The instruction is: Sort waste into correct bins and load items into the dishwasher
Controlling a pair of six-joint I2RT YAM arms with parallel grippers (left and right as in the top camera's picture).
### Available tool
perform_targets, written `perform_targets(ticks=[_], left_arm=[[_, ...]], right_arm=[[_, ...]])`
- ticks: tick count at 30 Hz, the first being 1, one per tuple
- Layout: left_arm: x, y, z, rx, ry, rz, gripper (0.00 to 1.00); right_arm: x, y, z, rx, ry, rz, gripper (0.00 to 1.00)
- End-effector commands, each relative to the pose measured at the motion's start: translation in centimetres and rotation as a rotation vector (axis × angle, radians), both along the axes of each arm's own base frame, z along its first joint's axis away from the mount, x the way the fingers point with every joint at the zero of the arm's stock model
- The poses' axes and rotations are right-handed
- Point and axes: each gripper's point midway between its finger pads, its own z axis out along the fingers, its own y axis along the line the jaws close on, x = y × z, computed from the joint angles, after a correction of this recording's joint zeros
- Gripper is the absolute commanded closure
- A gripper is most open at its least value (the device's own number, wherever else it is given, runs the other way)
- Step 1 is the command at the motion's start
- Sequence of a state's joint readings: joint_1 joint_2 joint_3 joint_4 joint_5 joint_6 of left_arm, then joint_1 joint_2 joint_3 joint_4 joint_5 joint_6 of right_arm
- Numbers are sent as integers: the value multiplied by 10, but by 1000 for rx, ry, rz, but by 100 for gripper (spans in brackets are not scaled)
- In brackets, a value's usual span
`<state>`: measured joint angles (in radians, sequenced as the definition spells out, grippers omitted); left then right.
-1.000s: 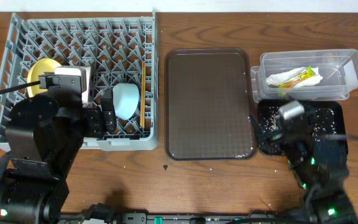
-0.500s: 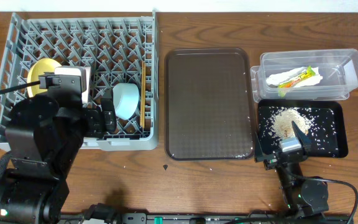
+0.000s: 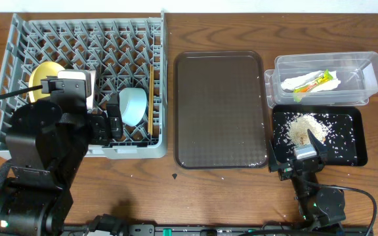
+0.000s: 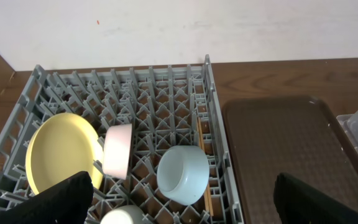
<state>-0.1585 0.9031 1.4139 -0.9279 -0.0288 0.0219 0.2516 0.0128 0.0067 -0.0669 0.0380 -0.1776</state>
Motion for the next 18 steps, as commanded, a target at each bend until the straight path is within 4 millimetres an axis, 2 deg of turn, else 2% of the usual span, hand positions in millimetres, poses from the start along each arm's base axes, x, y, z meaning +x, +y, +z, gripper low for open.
perform_targets(ticks=[1,18], left_arm=[[0,0,2,-8,-4,4,7],[-3,2,1,-5,-5,10,7]], right_arm=[[1,-5,-1,-11,-1,-22,1],[1,-5,-1,-12,-1,-22,1]])
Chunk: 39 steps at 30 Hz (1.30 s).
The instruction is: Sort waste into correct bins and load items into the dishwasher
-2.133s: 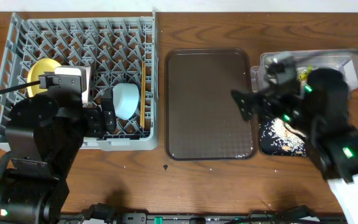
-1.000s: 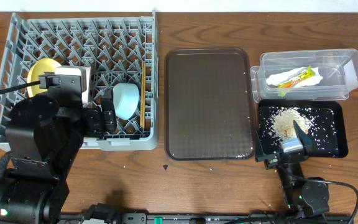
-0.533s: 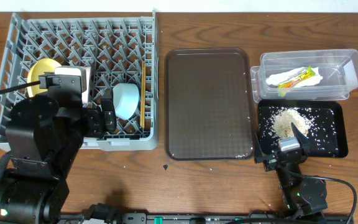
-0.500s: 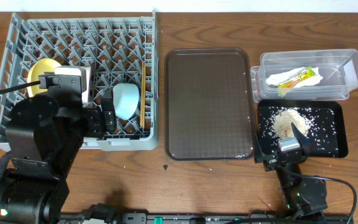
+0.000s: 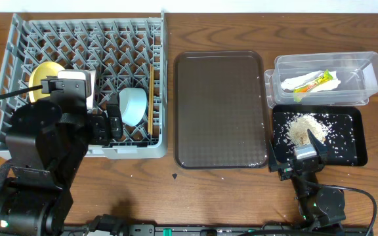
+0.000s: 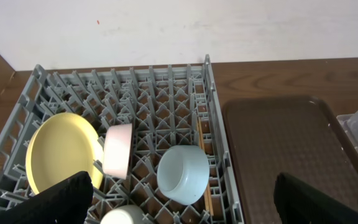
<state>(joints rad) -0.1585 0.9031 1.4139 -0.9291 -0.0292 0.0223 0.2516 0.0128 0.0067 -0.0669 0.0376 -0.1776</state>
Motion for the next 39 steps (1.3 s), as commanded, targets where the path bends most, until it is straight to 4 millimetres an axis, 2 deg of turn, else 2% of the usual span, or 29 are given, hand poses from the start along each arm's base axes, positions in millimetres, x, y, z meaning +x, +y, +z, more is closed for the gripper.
perform_targets(ticks=[1,6,9,12,16,25,27,39], left_arm=[[-4,2,0,-5,-5,10,7],[-8,15,-8,25,-49,51,7],[-5,26,-12,-23,-154,115,7],[-5,36,-26,-54,-240,164,7],[-11,43,-52,-62,-345,186,7],[-31,44,-104,-81,-536,185,7],[-33,44,-126,-83,-555,184,7],[-9,41,-213,-76,-451,173,7]], right_arm=[[1,-5,-1,-12,-1,-22,1],[1,-5,-1,-12,-1,-22,1],[1,-5,-1,-12,-1,-22,1],[1,-5,-1,-12,-1,-22,1],[1,-5,-1,-12,-1,-22,1],[1,-5,-1,-12,-1,-22,1],[1,-5,-1,-12,-1,-22,1],[1,-5,-1,-12,-1,-22,1]])
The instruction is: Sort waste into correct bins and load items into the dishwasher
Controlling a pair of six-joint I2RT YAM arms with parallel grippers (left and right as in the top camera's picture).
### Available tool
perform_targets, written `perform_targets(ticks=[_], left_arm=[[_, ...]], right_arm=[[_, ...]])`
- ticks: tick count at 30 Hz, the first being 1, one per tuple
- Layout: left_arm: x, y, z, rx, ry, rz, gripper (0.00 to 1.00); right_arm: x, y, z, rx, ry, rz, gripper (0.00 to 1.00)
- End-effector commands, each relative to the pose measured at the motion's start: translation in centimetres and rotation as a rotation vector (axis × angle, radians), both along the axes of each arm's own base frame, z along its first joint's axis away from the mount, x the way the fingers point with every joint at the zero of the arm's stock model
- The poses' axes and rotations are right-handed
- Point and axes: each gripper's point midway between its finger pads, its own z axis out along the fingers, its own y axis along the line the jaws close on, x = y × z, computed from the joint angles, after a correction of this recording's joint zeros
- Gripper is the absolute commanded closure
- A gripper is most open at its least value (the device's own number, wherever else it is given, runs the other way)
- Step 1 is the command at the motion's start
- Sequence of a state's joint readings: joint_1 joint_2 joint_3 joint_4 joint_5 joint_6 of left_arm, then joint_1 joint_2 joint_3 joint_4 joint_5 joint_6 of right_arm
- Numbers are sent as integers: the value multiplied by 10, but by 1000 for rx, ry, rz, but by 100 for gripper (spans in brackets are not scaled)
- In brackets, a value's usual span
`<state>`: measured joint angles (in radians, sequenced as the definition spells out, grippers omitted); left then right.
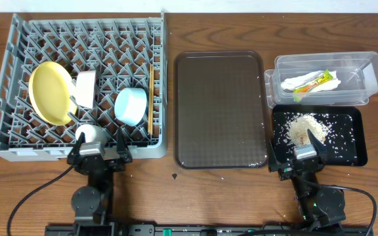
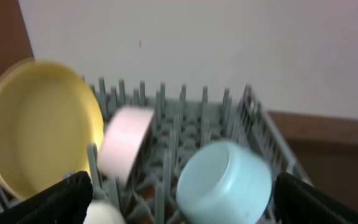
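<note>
The grey dish rack [image 1: 18,141] holds a yellow plate [image 1: 51,92], a pale pink bowl [image 1: 85,88], a light blue cup [image 1: 131,106], a white cup [image 1: 90,133] and a wooden chopstick [image 1: 151,95]. My left gripper [image 1: 100,156] sits low at the rack's front edge, open and empty. In the left wrist view its fingers [image 2: 61,199] stand wide apart, and the yellow plate [image 2: 39,124], pink bowl [image 2: 126,143] and blue cup [image 2: 225,183] lie beyond them. My right gripper [image 1: 298,156] rests open at the front of the black tray [image 1: 353,154].
A brown serving tray [image 1: 220,108] lies bare in the middle. At the back right a clear bin [image 1: 366,62] holds a snack wrapper [image 1: 317,82]. The black tray carries a heap of rice crumbs [image 1: 304,128]. Small crumbs dot the table by the brown tray.
My left arm was raised over the rack's front left part; now it is folded down at the table's front edge, its camera low in front of the rack. The gripper is still open. The right arm is unmoved.
At both earlier moments my left arm hung over the rack's front left with its gripper open and empty, and nothing shifted between them. Now that arm is down at the front edge. The dishes, the tray and the bins have stayed where they were.
</note>
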<state>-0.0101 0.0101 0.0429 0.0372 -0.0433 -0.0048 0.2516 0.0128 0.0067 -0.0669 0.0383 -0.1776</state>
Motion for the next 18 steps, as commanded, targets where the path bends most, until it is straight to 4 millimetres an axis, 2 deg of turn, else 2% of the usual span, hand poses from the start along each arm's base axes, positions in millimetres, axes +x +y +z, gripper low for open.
perform_targets(ticks=[1,6,10,18], left_arm=[[2,0,-21,-16,44,2,7],[1,0,-25,-16,63,2,7],[-1,1,-43,-15,135,3,7],[-1,1,-46,-15,147,3,7]], right_arm=[[1,-5,-1,-11,-1,-22,1],[1,-5,-1,-11,-1,-22,1],[1,-5,-1,-12,0,-22,1],[1,-5,-1,-12,0,-22,1]])
